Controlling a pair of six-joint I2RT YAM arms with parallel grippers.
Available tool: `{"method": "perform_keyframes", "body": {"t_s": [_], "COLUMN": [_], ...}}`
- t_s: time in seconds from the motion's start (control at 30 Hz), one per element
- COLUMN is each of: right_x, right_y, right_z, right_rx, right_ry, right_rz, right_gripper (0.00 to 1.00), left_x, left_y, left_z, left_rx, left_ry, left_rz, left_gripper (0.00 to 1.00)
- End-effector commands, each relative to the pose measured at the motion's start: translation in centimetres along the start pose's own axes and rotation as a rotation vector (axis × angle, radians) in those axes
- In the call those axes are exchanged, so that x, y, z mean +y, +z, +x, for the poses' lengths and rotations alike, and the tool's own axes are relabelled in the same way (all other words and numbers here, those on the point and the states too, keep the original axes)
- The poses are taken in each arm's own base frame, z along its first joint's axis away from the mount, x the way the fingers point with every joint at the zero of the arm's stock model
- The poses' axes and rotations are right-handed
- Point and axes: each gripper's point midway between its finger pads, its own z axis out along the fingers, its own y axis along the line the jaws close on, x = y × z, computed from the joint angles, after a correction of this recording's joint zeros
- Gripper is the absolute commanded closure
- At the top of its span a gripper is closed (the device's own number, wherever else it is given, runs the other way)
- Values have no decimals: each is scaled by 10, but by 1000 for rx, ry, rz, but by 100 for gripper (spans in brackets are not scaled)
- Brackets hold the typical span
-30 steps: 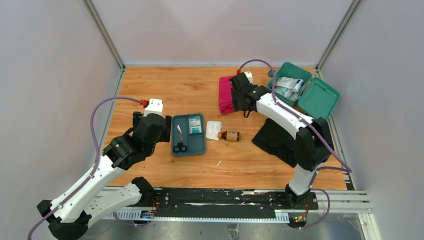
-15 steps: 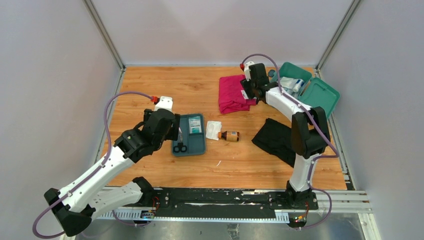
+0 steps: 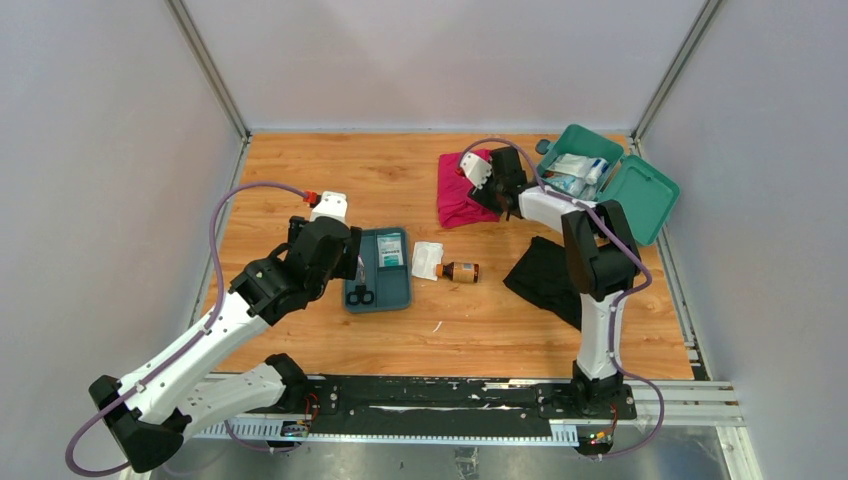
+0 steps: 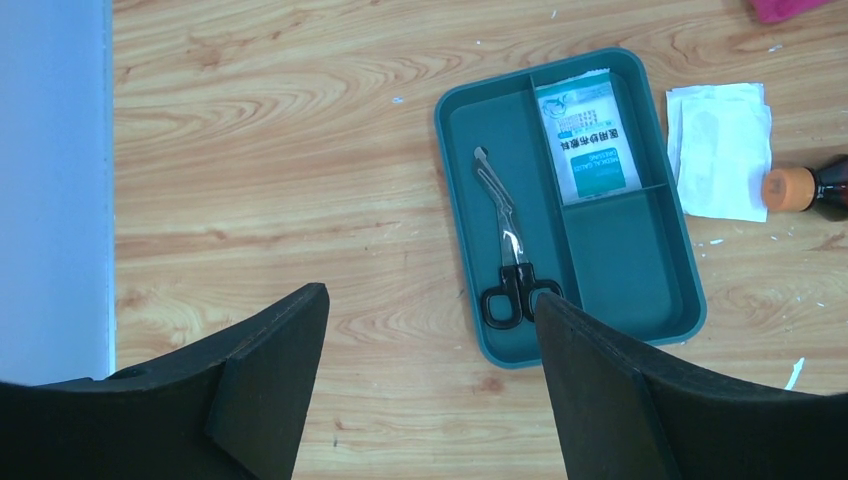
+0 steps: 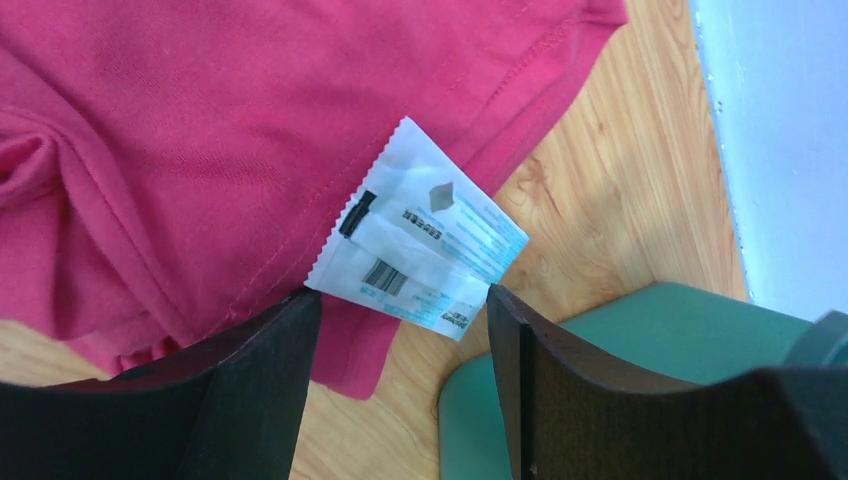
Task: Organize the medicine kit
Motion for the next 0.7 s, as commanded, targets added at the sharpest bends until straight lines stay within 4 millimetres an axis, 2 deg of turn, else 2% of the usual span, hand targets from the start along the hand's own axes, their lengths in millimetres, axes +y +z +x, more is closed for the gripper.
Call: {"method": "perform_keyframes", "body": {"t_s": [0.0, 0.27, 0.5, 0.67], "right_x": [-12, -26, -21, -23], "right_y": [13, 27, 34, 27], "right_z": [1, 8, 5, -2], "right_rx": [6, 36, 37, 22], "right_ry": [-75, -88, -90, -53], "right_rz": [25, 114, 76, 62], "right_gripper": [34, 39, 77, 92], "left_x": [1, 0, 0, 1], "left_y": [2, 3, 4, 4], "left_z": [-2, -1, 0, 0], "left_rx": [-15, -10, -6, -9], "left_ry": [11, 17, 23, 21], "left_rz": [-14, -16, -19, -21], "left_gripper": [19, 19, 19, 19]}}
